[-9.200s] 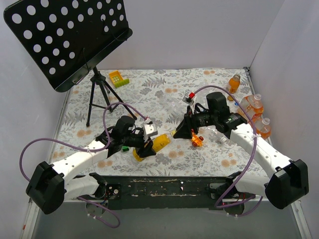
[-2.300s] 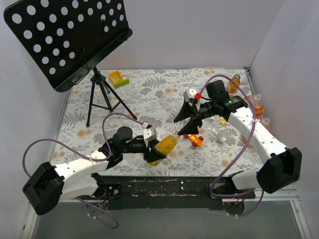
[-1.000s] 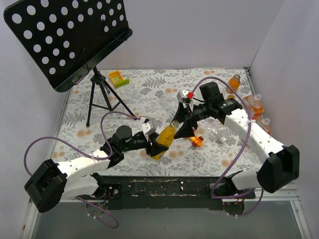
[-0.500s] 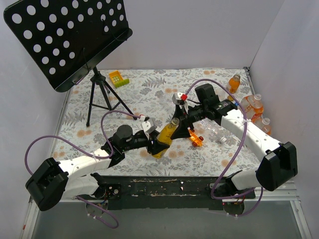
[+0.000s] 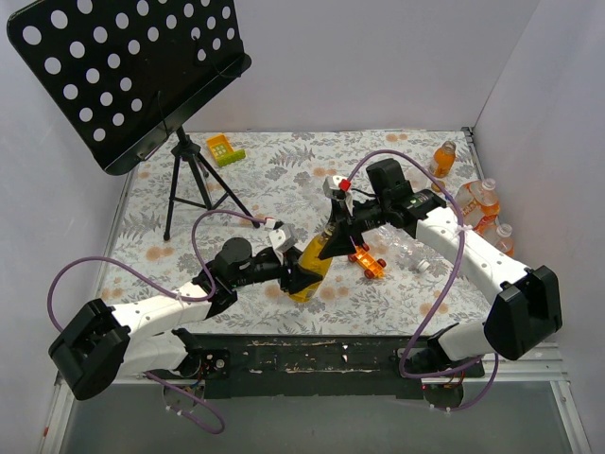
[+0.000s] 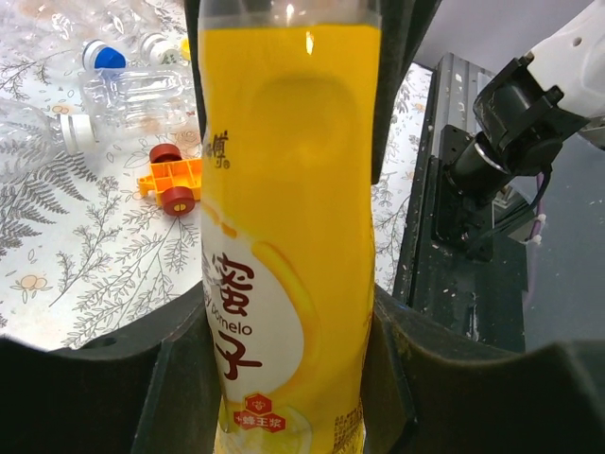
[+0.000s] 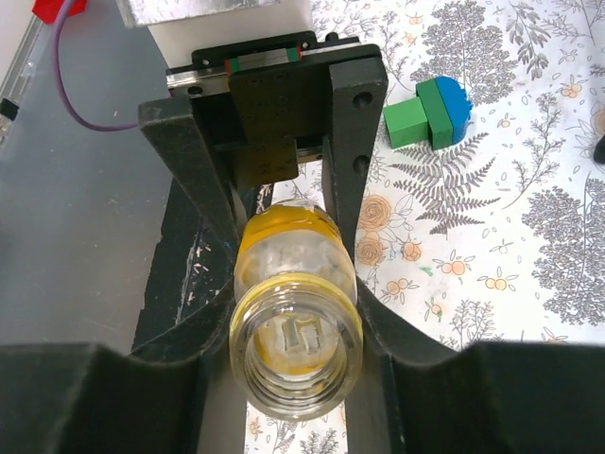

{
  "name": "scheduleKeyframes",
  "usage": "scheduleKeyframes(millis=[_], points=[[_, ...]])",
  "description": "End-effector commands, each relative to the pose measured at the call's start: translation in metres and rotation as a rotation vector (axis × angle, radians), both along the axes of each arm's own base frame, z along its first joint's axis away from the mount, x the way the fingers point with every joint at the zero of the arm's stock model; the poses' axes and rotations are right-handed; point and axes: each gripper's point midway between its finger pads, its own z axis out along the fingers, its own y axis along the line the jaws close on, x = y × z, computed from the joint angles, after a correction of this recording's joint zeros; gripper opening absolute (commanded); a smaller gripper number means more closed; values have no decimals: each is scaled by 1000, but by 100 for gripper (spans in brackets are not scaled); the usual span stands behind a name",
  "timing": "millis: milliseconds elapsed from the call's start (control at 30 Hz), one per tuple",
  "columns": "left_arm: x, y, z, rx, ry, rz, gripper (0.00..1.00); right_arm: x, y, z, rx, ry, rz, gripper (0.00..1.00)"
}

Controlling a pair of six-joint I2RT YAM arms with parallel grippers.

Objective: Unscrew the bottle caps
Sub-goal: Place the plastic bottle at the corner of the board.

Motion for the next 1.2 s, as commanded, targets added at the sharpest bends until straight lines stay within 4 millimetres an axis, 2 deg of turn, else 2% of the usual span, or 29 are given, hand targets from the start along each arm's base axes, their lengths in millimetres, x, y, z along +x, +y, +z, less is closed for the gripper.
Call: scheduleKeyframes(millis=[0,233,567,1167], points=[[15,-6,53,-121,-114,41,0,-14,3,9,32,38,53,24],[14,-3,53,-126,-111,54,0,-19,1,16,56,20,77,12],[13,-3,53,-125,-106,49,2,-22,0,19,70,7,96,12],[14,-1,56,-130,-102,63,26,-22,-2,17,65,-11,92,10]])
